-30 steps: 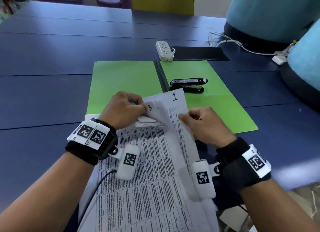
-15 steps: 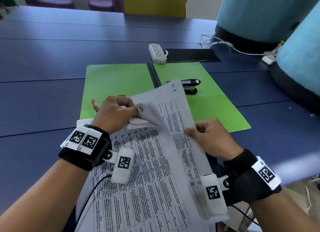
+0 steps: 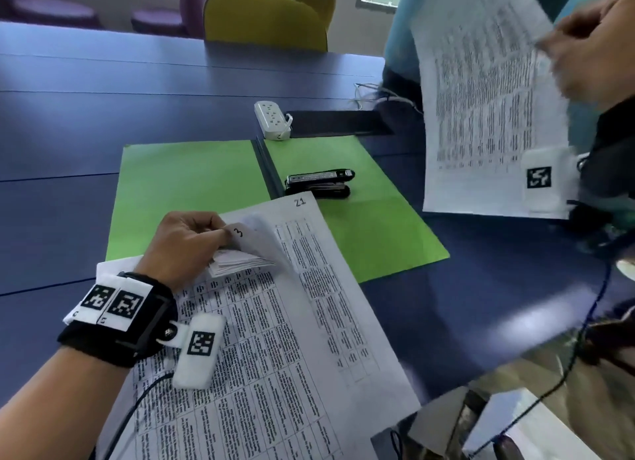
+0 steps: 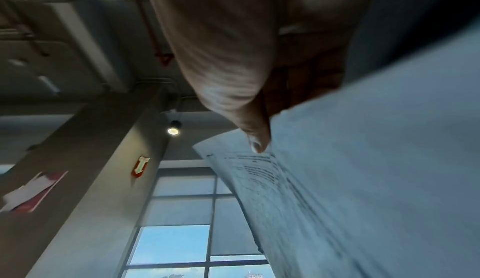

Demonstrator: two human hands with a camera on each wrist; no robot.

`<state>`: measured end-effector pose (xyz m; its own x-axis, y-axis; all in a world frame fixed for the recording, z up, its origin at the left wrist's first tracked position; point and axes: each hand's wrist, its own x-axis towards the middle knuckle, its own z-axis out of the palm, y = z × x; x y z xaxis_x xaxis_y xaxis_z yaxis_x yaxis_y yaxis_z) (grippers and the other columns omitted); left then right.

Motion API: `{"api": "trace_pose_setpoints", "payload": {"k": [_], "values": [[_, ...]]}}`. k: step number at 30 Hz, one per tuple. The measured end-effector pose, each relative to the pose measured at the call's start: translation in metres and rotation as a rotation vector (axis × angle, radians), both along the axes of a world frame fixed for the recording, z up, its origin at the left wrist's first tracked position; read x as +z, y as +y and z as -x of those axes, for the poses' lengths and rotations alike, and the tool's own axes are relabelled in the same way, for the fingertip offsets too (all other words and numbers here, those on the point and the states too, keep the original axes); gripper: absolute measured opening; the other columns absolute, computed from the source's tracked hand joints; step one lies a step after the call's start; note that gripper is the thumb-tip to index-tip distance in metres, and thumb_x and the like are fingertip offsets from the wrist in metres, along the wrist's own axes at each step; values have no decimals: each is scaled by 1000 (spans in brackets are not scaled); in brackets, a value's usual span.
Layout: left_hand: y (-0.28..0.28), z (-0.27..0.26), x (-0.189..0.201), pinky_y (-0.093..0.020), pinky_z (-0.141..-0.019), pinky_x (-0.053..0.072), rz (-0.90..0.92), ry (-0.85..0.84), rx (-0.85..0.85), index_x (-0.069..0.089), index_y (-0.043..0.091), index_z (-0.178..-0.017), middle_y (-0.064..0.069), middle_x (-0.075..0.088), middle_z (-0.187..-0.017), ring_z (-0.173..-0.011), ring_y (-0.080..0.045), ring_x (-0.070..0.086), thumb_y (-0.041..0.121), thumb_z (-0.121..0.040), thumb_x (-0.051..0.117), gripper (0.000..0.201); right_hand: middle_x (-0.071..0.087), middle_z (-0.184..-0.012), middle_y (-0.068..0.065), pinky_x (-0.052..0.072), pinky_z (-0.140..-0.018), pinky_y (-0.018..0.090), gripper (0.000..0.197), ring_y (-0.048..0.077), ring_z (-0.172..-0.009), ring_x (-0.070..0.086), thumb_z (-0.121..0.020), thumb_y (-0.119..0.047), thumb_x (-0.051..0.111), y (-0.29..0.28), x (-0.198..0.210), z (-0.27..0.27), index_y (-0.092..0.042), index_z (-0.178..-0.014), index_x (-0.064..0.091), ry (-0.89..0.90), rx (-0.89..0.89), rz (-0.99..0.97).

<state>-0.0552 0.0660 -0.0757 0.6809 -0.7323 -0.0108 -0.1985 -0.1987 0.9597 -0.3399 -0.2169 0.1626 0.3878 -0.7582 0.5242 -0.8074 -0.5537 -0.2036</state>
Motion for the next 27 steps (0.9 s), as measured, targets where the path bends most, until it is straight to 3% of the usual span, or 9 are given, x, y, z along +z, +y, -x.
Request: {"api": "trace_pose_setpoints", "payload": {"k": [3, 4, 7, 12, 16, 18, 20, 23, 27], "values": [[0, 0, 0, -31, -65, 43, 25, 40, 1, 74, 19, -61, -7, 68, -65, -63, -20, 55, 29, -60, 76, 10, 66, -84, 23, 51, -75, 44, 32, 43, -79, 64, -87, -34, 51, 16, -3, -20, -6, -86, 68, 184, 40, 141], [0, 0, -1, -29, -64, 43, 25, 42, 0, 74, 19, -61, -5, 68, -64, -63, -20, 55, 24, -64, 77, 7, 66, -83, 25, 52, -74, 44, 28, 44, -77, 63, -86, -28, 56, 20, -13, -30, -4, -89, 70, 235, 64, 186], [0, -2, -5, -29, -63, 42, 6, 20, -7, 74, 18, -61, -8, 68, -64, -62, -20, 55, 4, -80, 73, 24, 66, -92, 27, 52, -74, 43, 19, 44, -86, 66, -81, -17, 63, 36, -63, -56, -4, -94, 70, 495, 66, 176], [-1, 0, -7, -29, -62, 38, 18, 6, 26, 73, 17, -61, -9, 61, -62, -62, -19, 50, -1, -82, 70, 28, 68, -110, 10, 49, -79, 36, 20, 34, -101, 65, -92, -20, 54, 31, -155, -73, -15, -107, 67, 853, 116, -35], [0, 1, -6, -33, -64, 38, 22, 23, 24, 73, 16, -62, -11, 61, -63, -62, -19, 49, 2, -80, 72, 23, 66, -105, 7, 47, -79, 35, 27, 30, -95, 62, -98, -39, 49, 21, -184, -74, -15, -94, 62, 892, 136, -241], [1, 2, -4, -33, -64, 38, 33, 43, 30, 73, 15, -63, -11, 61, -63, -62, -19, 50, 12, -72, 73, 9, 66, -98, 6, 46, -75, 34, 42, 28, -88, 60, -99, -52, 42, 21, -184, -74, -16, -83, 57, 860, 153, -285], [2, 3, -2, -30, -62, 38, 43, 49, 32, 72, 16, -61, -10, 61, -62, -61, -19, 49, 17, -68, 71, 7, 67, -91, 2, 46, -74, 33, 44, 24, -85, 60, -97, -55, 45, 31, -179, -78, -19, -82, 63, 648, 201, -347], [2, 3, -2, -23, -55, 38, 41, 39, 33, 72, 19, -58, -5, 61, -58, -57, -16, 49, 6, -75, 73, 22, 68, -78, -7, 50, -73, 30, 31, 14, -75, 63, -90, -49, 62, 65, -177, -86, -21, -82, 71, 177, 372, -482], [3, 3, -2, -24, -55, 38, 45, 56, 27, 73, 15, -61, -10, 62, -63, -59, -18, 50, 0, -78, 71, 23, 68, -80, -7, 48, -67, 24, 25, 7, -72, 62, -86, -43, 73, 97, -201, -95, -18, -89, 72, 29, 432, -804]]}}
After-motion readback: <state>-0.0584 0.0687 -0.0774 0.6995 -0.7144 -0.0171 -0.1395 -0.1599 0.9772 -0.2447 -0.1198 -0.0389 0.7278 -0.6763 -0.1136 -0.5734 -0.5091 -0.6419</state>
